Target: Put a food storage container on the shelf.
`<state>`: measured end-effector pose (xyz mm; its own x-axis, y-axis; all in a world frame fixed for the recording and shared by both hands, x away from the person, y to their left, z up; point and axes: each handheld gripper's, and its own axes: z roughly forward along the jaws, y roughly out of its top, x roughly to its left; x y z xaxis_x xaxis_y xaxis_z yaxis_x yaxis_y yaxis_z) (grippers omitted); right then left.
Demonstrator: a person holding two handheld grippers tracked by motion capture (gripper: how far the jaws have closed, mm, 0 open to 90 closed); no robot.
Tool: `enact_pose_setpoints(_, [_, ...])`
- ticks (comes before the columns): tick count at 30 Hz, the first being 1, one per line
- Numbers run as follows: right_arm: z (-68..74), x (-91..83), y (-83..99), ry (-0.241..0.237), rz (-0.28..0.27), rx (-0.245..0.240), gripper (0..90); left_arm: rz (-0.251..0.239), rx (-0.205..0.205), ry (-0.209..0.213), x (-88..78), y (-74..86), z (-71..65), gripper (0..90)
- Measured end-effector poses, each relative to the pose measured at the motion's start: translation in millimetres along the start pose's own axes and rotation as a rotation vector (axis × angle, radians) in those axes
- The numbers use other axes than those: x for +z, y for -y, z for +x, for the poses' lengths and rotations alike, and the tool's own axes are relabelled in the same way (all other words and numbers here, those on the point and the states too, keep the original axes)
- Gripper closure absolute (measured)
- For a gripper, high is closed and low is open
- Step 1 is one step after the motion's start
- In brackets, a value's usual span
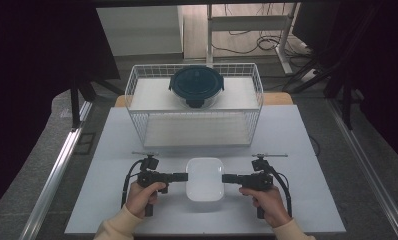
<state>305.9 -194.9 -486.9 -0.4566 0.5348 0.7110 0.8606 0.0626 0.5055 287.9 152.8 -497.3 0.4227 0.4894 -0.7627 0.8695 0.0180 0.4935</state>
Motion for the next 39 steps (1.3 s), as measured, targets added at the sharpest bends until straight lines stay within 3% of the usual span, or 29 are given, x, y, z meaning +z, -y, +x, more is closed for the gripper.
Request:
enact_pose_setpoints(8, [14.0, -8.6, -5.2, -0.013, -0.029, -0.065, 79.9, -0.032, 0.051, 0.002, -10.4, -3.8, -15.1, 80.6])
enact_pose_setpoints(21, [36.3, -19.6, -16.9, 0.006, -0.055, -0.173, 79.9, -0.068, 0.142, -0.036, -20.9, -12.8, -35.9, 80.3])
enact_pose_setpoints(29, [48.6, -26.2, -32.1, 0.001, -0.068, -0.213, 80.2, -0.092, 0.160, -0.030, -28.0, -26.2, -43.8, 80.0])
enact_pose_setpoints(39, [78.9, -38.6, -61.1, -0.002, -0.112, -0.288, 80.2, -0.143, 0.223, -0.034, -52.2, -56.4, -71.2, 79.8])
